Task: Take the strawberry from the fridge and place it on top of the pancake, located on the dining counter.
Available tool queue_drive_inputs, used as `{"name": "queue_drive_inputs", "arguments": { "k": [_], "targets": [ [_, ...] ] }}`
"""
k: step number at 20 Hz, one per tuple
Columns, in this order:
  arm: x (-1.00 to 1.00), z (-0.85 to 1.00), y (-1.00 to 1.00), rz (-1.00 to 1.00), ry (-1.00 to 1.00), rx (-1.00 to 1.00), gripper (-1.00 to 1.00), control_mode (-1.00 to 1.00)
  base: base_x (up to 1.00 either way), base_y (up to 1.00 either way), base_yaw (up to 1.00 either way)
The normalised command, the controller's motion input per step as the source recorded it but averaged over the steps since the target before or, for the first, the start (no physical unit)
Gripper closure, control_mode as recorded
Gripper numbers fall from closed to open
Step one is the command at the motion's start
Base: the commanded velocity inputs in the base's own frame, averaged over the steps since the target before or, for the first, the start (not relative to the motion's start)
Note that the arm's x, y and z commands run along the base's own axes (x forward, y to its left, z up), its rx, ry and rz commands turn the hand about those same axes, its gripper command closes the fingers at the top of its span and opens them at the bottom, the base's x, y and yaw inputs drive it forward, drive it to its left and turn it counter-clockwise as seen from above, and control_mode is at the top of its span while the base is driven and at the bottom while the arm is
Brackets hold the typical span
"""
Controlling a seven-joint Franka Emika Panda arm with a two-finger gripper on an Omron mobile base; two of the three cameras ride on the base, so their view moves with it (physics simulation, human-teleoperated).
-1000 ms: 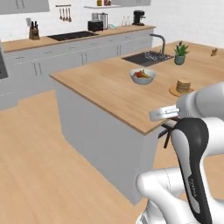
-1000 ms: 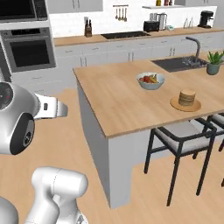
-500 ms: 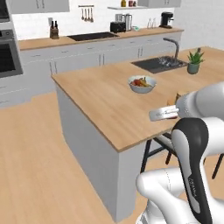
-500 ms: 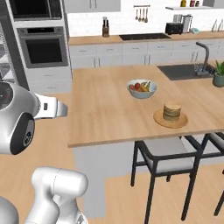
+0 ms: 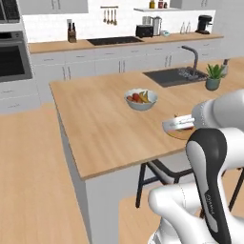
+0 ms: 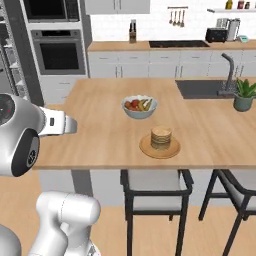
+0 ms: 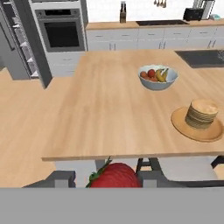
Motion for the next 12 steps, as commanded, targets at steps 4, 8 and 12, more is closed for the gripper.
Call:
{"name": "queue_drive_inputs", "arguments": {
  "k": [4, 8, 12],
  "targets": [
    [0.0, 0.0, 0.0, 0.0, 0.0, 0.0, 1.0, 1.0, 0.02, -1.0, 0.31],
    [0.0, 0.0, 0.0, 0.0, 0.0, 0.0, 1.0, 1.0, 0.03, -1.0, 0.3],
    [0.0, 0.0, 0.0, 0.0, 0.0, 0.0, 1.0, 1.0, 0.38, -1.0, 0.29]
  ]
}}
